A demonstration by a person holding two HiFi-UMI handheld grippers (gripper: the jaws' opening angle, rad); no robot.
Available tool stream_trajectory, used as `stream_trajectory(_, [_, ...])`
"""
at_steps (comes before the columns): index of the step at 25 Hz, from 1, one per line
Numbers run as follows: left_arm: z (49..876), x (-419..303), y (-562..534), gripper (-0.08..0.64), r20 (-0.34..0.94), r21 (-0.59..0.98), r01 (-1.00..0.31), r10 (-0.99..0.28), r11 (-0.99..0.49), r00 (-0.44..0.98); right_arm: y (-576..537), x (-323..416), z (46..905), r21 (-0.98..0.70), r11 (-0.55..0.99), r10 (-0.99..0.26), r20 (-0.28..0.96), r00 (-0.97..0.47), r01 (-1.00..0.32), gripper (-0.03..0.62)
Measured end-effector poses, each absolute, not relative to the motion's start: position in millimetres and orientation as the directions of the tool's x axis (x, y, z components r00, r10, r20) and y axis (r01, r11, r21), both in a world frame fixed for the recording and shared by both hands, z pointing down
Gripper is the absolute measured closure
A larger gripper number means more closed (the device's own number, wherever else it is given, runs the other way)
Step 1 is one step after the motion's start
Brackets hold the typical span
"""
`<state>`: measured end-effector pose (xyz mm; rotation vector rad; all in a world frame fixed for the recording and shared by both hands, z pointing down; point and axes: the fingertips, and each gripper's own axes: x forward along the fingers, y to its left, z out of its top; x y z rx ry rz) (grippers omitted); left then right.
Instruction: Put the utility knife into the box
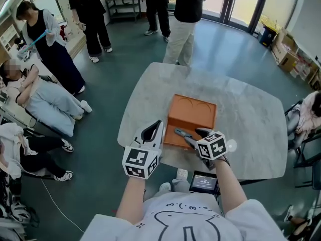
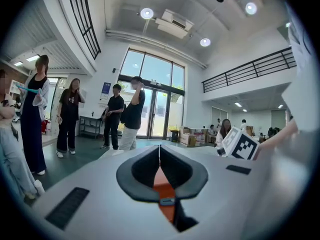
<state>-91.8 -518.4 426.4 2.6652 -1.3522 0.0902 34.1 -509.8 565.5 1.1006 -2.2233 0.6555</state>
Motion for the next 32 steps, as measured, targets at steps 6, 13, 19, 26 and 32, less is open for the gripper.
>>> stream_trajectory(6, [418.4,-81.7,-507.2,0.543,0.102,0.111,-0.793,-0.787,-0.599,0.608,-489.7,38.9,523.5,-0.154,0.534,-0.624,0.591,-0.511,-0.831,0.411])
stream_trajectory(13, [412.3,-64.6,-498.8,0.543,0.088,0.111,-0.790,-0.785,-0.604,0.613,-476.2,55.8,476.8,-0.096,0.530,-0.721,0.471,-0.508,-0.842,0.581])
stream_trajectory(19, [403.5,-47.2,-489.6,0.543,0.069,0.103,-0.800,-0.798,-0.591,0.598,-455.4,70.9,450.9,-0.087,0.557,-0.739,0.402,-0.541,-0.826,0.583])
stream_trajectory(26, [392.1,-26.3,-478.4,0.543,0.051,0.079,-0.798,-0.797,-0.598,0.602,-439.0,78.5,406.9,-0.110,0.593,-0.758,0.258,-0.599,-0.797,0.584])
stream_trajectory(32, [382.6,-22.8,-468.0,0.543,0.023,0.092,-0.801,-0.803,-0.592,0.596,-428.8,73.4,396.4,-0.021,0.635,-0.748,0.235,-0.621,-0.772,0.584])
